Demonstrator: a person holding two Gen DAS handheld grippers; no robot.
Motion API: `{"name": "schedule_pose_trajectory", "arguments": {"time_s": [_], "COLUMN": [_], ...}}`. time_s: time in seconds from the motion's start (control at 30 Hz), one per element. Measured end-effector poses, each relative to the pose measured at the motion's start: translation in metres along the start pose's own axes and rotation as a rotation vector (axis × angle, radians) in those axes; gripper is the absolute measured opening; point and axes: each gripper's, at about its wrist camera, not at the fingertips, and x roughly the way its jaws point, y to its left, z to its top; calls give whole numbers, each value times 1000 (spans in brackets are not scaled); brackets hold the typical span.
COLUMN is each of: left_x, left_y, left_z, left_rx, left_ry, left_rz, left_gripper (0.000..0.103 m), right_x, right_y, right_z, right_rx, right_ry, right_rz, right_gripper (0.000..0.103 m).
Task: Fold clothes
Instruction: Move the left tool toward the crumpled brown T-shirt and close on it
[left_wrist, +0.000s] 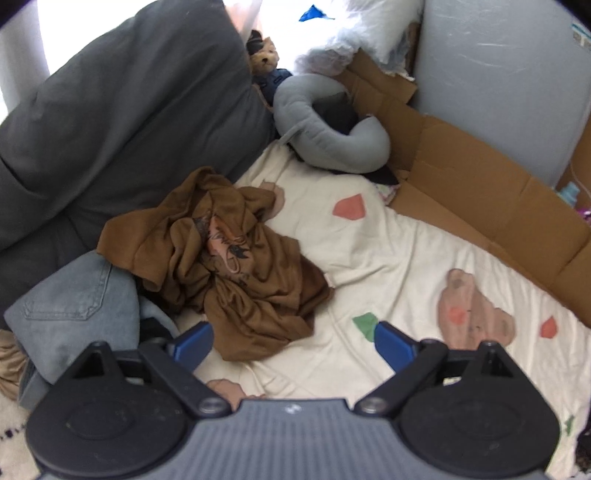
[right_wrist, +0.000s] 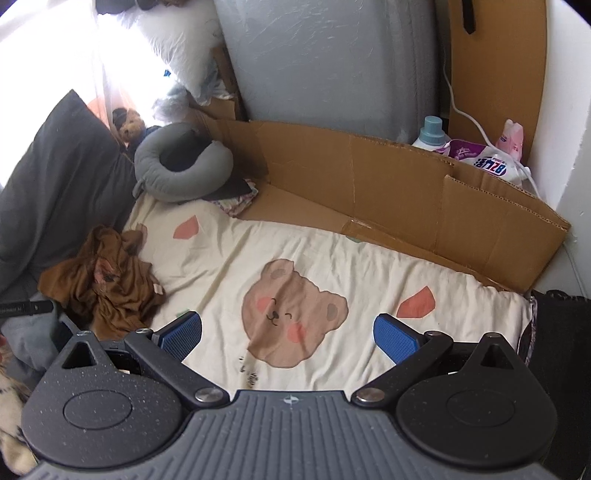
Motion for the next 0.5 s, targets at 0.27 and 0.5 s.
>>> {"name": "schedule_pose_trajectory", "arguments": {"time_s": [0.27, 0.5], "left_x": [56, 105], "left_y": [14, 28], "left_z": [-30, -58], "left_rx": [-17, -42], "left_ry": [9, -8], "left_rz": [3, 25], "left_gripper": [80, 78], "right_x": [41, 67], "right_y": [-13, -15], "right_z": [-31, -61], "right_rx": [35, 19], "right_ry": [49, 85], "right_rz": [120, 169], "right_gripper": [100, 99]}}
